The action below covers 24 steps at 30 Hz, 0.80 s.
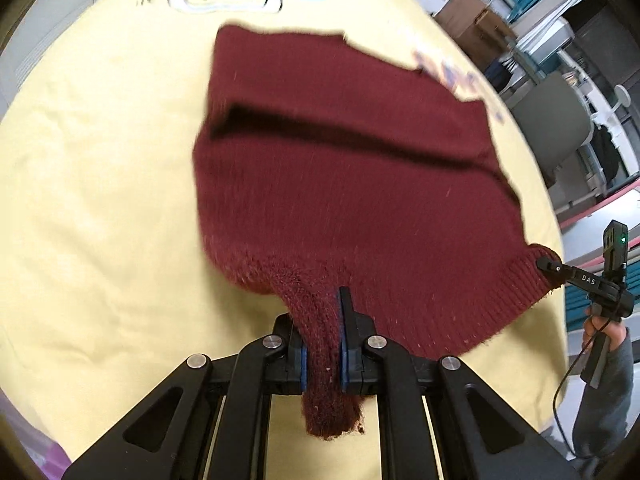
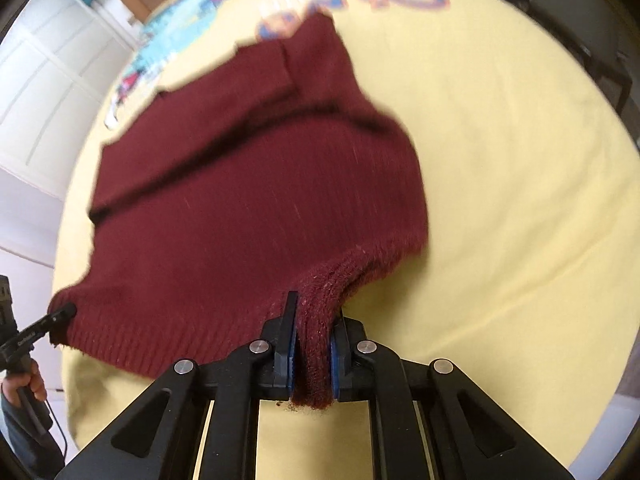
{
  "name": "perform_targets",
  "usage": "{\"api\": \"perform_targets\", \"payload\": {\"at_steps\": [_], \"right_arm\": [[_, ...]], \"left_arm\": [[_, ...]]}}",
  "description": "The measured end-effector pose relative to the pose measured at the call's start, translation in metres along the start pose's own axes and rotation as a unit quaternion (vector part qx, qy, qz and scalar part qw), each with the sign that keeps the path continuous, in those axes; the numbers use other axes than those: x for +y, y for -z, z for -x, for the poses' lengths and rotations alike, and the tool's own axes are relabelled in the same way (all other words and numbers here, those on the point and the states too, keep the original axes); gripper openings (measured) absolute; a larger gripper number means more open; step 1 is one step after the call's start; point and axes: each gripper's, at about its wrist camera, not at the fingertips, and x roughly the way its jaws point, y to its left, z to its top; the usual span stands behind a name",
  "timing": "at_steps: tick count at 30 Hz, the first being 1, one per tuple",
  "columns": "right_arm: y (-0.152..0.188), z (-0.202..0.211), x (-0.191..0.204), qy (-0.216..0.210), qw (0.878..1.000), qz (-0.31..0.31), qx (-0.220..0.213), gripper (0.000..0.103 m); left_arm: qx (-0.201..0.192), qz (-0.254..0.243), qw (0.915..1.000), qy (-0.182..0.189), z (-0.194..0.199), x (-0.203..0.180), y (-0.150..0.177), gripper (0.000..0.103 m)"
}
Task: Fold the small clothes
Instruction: 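Grasp the sweater hem with the left gripper while the right gripper grasps the hem, then fold the hem up over the body with both grippers, release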
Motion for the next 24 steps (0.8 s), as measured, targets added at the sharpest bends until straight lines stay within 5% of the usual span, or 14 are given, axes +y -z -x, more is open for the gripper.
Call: {"api": "perform_targets", "payload": {"at_steps": [12,17,24], "right_arm": [[-0.103,0.032,0.03,0.018,0.988,0.018,-0.152,0.011],[-0.155,0.013,0.05,0.031,0.987,0.019,-0.154,0.011],[-0.205,-0.043,0.06,0.056,0.993,0.029,-0.103,0.011]], "left_arm": [[-0.102,-0.03,0.9942,-0.02,0.048,-0.017,-0.121,0.009],[-0.104,-0.049,0.9921,-0.051,0.032,-0.02,-0.172,0.009],[-0.069,-0.044,0.9916,-0.1,-0.026,0.002,-0.204,0.009]]}}
